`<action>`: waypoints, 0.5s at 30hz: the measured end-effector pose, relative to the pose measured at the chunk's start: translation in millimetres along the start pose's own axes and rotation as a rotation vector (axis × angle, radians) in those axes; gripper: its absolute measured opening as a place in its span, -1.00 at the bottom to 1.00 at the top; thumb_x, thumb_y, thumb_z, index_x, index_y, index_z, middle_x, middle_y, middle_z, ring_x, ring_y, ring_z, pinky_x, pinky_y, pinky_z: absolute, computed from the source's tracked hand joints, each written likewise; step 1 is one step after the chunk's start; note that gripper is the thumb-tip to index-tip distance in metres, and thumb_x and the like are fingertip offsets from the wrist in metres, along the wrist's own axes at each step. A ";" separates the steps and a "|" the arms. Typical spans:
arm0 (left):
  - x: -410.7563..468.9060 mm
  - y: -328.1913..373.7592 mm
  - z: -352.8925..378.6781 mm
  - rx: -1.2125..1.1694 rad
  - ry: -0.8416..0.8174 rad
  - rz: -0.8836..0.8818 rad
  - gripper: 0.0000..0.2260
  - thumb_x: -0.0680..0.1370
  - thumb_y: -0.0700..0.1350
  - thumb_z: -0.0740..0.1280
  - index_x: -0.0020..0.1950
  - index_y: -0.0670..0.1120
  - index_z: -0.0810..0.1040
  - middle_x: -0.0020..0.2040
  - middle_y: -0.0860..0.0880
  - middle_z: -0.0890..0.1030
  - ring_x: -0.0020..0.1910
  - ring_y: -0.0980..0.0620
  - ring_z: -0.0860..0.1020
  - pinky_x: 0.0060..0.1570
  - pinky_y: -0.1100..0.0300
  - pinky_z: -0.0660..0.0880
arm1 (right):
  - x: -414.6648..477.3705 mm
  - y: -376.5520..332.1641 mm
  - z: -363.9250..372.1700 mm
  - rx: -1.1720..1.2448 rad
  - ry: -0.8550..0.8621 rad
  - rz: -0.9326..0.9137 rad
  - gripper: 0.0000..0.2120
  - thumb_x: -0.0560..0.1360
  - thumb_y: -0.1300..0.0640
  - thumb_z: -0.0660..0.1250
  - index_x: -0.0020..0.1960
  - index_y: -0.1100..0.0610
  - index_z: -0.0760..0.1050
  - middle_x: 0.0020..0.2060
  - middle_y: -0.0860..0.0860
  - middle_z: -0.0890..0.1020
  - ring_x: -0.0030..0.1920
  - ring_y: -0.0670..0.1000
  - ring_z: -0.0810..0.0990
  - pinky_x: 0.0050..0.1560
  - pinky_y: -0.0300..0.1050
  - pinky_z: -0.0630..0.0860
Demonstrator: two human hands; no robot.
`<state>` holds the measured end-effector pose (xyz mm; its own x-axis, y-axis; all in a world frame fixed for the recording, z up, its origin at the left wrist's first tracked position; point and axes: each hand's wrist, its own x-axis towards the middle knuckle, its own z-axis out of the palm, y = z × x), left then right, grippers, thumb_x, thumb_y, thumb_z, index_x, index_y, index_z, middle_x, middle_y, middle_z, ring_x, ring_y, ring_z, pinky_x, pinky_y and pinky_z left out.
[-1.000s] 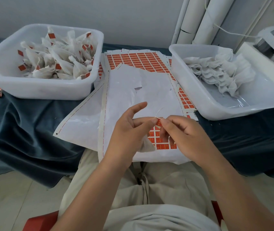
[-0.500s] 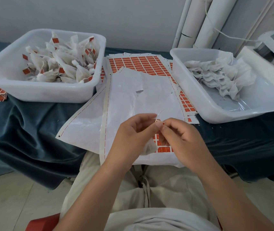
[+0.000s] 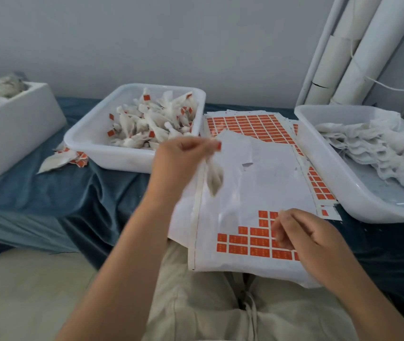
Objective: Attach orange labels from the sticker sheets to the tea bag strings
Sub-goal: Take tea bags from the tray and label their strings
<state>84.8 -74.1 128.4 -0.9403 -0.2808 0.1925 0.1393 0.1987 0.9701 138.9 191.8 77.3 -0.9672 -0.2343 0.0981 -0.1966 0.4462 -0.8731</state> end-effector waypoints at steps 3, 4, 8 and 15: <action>62.9 32.9 -32.2 0.006 0.182 0.097 -0.92 0.47 0.03 0.57 -0.17 0.05 0.79 -0.20 -0.04 0.75 -0.26 0.13 0.63 -0.19 0.22 0.55 | -0.2 -2.2 1.8 -0.045 -0.062 0.006 -0.63 0.47 -0.40 0.15 -0.15 -0.17 0.56 -0.29 -0.07 0.67 -0.23 -0.12 0.66 -0.17 -0.39 0.55; 84.9 43.1 -42.7 0.017 0.233 0.119 -0.92 0.47 0.00 0.57 -0.17 0.02 0.78 -0.23 -0.03 0.75 -0.27 0.11 0.65 -0.21 0.20 0.55 | 0.1 -2.2 2.0 -0.055 -0.088 0.008 -0.64 0.46 -0.40 0.15 -0.16 -0.18 0.55 -0.30 -0.07 0.66 -0.25 -0.13 0.65 -0.18 -0.39 0.54; 156.6 58.3 -74.1 0.077 0.230 0.068 -0.95 0.55 -0.12 0.52 -0.01 -0.05 0.73 -0.15 -0.08 0.73 -0.10 -0.05 0.75 -0.20 0.13 0.60 | 2.7 0.9 -1.3 -0.053 -0.136 0.037 -0.62 0.42 -0.39 0.17 -0.19 -0.13 0.56 -0.31 -0.07 0.65 -0.26 -0.12 0.64 -0.17 -0.36 0.55; 159.9 34.5 -79.8 0.381 0.126 0.004 -0.83 0.64 -0.12 0.36 0.17 -0.05 0.72 0.01 0.00 0.74 -0.09 0.13 0.73 0.11 0.06 0.68 | 6.0 4.7 -3.7 -0.097 -0.133 0.055 -0.57 0.41 -0.37 0.20 -0.15 -0.04 0.59 -0.26 -0.24 0.69 -0.16 -0.24 0.68 -0.16 -0.46 0.50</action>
<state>-36.0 -187.1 204.5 -0.8910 -0.3879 0.2360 -0.0046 0.5275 0.8496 131.5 195.7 75.6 -0.9486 -0.3160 -0.0184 -0.1643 0.5412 -0.8247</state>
